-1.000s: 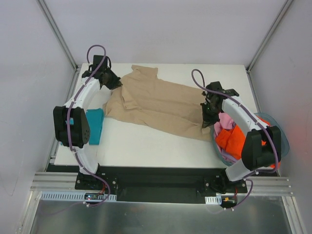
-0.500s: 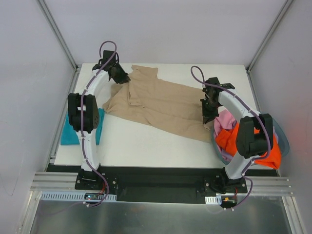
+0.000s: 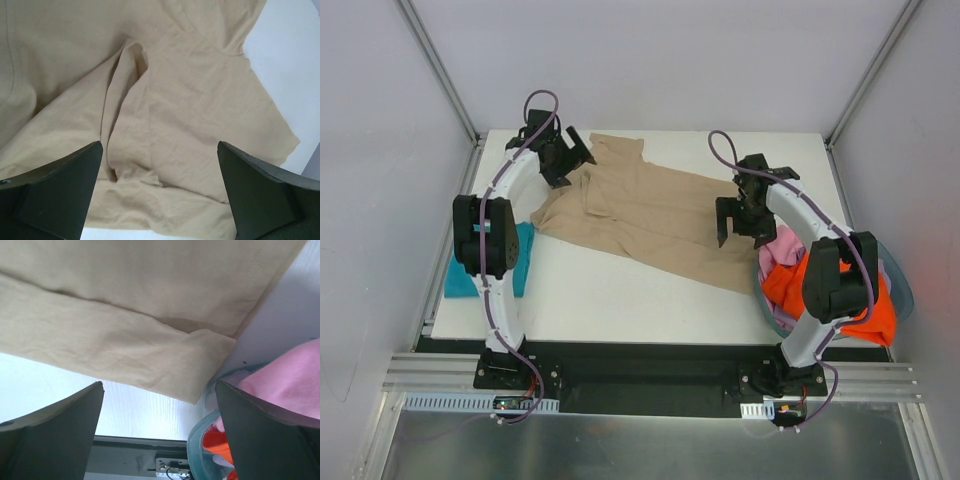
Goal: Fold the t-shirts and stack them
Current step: Fold the flattened tshirt in 1/3 of the way
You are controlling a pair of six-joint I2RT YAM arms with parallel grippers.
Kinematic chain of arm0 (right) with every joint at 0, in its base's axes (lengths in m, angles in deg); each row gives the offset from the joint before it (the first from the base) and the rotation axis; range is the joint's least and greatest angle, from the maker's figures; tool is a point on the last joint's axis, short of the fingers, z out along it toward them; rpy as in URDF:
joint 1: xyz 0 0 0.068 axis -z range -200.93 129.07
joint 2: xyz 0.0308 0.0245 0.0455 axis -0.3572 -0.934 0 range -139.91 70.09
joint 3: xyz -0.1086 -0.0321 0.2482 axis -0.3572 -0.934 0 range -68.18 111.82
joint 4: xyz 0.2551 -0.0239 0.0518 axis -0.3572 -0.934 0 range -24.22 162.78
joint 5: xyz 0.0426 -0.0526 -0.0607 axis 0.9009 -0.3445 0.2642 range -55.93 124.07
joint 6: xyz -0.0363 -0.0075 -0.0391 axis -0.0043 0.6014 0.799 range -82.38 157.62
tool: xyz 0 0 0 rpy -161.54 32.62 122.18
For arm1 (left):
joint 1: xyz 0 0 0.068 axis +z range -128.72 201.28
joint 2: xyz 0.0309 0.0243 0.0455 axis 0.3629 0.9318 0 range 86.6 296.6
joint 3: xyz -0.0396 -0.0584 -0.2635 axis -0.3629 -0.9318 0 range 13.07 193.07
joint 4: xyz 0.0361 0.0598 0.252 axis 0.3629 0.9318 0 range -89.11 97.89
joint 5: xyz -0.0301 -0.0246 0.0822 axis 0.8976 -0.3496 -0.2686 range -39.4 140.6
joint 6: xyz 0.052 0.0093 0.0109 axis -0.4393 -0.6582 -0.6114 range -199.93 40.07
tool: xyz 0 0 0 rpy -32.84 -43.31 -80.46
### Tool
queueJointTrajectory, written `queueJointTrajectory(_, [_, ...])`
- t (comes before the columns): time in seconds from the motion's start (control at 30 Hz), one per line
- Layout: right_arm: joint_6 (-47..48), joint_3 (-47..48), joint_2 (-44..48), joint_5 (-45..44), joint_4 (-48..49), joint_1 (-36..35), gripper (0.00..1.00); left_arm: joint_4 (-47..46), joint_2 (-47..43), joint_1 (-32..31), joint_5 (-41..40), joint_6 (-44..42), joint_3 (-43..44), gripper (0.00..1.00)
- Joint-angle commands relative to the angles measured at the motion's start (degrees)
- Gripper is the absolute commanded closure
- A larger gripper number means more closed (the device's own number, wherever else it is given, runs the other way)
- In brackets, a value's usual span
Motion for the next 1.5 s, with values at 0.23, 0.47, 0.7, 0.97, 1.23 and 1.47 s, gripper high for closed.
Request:
queueJointTrajectory(0.23, [-0.23,-1.61,4.98,4.92,4.55,-10.23,0.03,-0.08,-12.42,0.50,3.27,1.58,-19.13,0.01])
queueJointTrajectory(0.47, [-3.14,-6.71,-1.17,7.93,10.26,-11.47,0.03,-0.08,-6.17,0.94,1.17,2.29,-19.84,0.01])
queueJointTrajectory(0.7, [-3.22,-10.31,-5.31,6.69,11.93,-10.85,0.03,0.09,-10.38,2.61,-4.28,2.29,-27.48,0.01])
queueJointTrajectory(0.97, [-2.43,-18.22,0.22,7.04,11.93,-10.15,0.03,0.18,-17.06,2.61,-4.11,5.44,-41.01,0.01])
queueJointTrajectory(1.23, [-1.47,-23.15,4.36,7.40,12.02,-8.92,0.03,0.18,-30.15,0.07,-6.58,10.37,-55.76,0.01])
queueJointTrajectory(1.47, [-0.32,-23.06,5.24,8.01,12.20,-9.01,0.03,0.71,-43.15,-0.29,-9.47,15.38,-65.28,0.01])
